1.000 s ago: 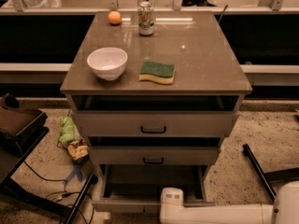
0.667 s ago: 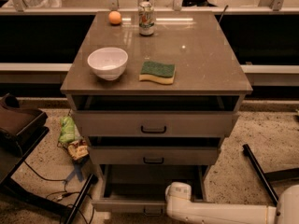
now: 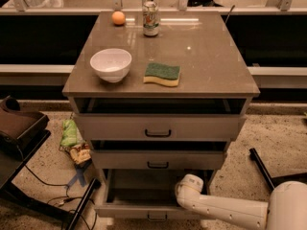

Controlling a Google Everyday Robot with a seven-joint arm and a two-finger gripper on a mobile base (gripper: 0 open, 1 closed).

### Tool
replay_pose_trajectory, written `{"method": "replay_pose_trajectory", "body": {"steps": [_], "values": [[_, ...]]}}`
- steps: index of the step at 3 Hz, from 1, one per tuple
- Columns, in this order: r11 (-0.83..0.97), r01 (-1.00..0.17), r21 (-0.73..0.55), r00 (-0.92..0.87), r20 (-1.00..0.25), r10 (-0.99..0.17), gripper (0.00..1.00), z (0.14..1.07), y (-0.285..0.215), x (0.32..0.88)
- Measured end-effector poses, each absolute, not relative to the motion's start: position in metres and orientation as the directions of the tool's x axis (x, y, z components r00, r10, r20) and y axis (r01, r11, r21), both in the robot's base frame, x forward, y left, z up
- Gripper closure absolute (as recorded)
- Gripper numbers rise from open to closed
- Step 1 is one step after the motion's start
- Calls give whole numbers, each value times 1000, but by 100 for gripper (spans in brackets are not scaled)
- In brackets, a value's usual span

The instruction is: Open bottom drawer

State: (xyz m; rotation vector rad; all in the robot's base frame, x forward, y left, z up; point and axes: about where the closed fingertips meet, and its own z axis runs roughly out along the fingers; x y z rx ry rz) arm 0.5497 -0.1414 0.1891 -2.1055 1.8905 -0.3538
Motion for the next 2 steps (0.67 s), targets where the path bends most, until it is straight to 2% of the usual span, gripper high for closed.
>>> {"method": "replay_pose_trajectory", "body": {"steps": [2], "values": [[-78,-939,-334,97,-41,-994,100,165,-142,539]]}}
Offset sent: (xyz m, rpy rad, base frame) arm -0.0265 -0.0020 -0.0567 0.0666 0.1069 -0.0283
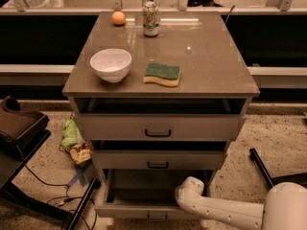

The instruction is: Open bottom drawer

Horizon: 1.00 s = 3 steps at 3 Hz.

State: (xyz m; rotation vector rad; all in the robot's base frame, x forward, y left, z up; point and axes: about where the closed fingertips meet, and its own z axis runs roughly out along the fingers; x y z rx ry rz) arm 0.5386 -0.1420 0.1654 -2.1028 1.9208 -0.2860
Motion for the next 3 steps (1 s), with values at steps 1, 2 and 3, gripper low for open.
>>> {"method": "replay_pose_trajectory", "body": {"steps": [1,2,3], "values": [[-40,-965,-260,60,-72,-996,100,137,-148,502],[-37,-966,-256,58,-74,-996,100,139,-148,501],[-40,-974,-222,60,-85,-995,100,137,-148,473]]}}
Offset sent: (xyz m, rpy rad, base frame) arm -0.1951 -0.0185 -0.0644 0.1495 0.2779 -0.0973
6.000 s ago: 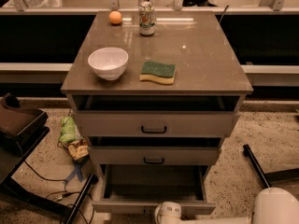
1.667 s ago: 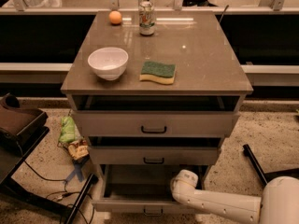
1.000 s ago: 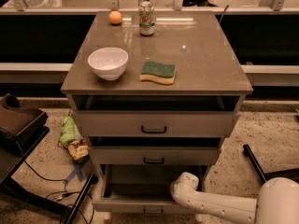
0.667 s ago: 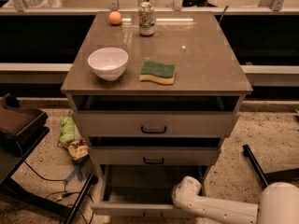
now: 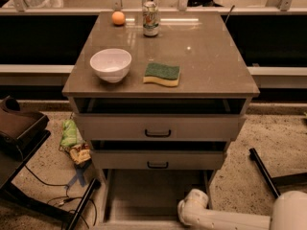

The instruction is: Open bottom drawer

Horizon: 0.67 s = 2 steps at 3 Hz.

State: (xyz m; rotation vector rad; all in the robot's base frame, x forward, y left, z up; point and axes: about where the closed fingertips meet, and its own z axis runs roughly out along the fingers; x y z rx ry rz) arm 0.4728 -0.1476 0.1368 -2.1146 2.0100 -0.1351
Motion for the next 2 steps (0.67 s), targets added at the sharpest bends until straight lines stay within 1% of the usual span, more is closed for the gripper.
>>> {"method": "replay_pose_trajectory", "body": {"steps": [1,2], "values": [[-41,-992,-117,54,-107,-993,100,133,-148,397],[-41,-992,-116,54,-107,-993,100,133,-148,400]]}}
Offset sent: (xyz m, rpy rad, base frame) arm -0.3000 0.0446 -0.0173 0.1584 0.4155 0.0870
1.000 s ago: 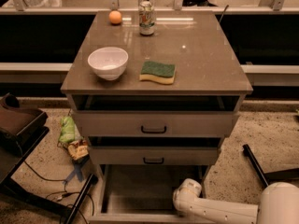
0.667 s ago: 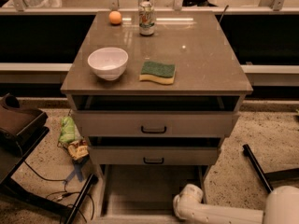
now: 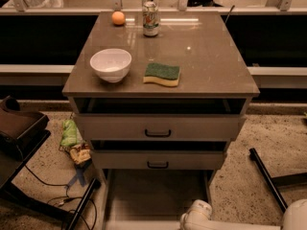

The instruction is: Open bottom drawer

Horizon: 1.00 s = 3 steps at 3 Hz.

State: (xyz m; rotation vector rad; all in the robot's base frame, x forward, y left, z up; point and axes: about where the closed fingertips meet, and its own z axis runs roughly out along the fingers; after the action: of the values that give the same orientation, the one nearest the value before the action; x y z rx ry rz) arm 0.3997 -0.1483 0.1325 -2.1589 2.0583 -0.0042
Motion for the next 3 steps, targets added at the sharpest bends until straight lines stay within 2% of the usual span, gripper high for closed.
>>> {"method": "replay_pose_trajectory", "body": {"steps": [3], "values": [[-42,-993,-109,54,-108,-993,28,129,-147,396]]}}
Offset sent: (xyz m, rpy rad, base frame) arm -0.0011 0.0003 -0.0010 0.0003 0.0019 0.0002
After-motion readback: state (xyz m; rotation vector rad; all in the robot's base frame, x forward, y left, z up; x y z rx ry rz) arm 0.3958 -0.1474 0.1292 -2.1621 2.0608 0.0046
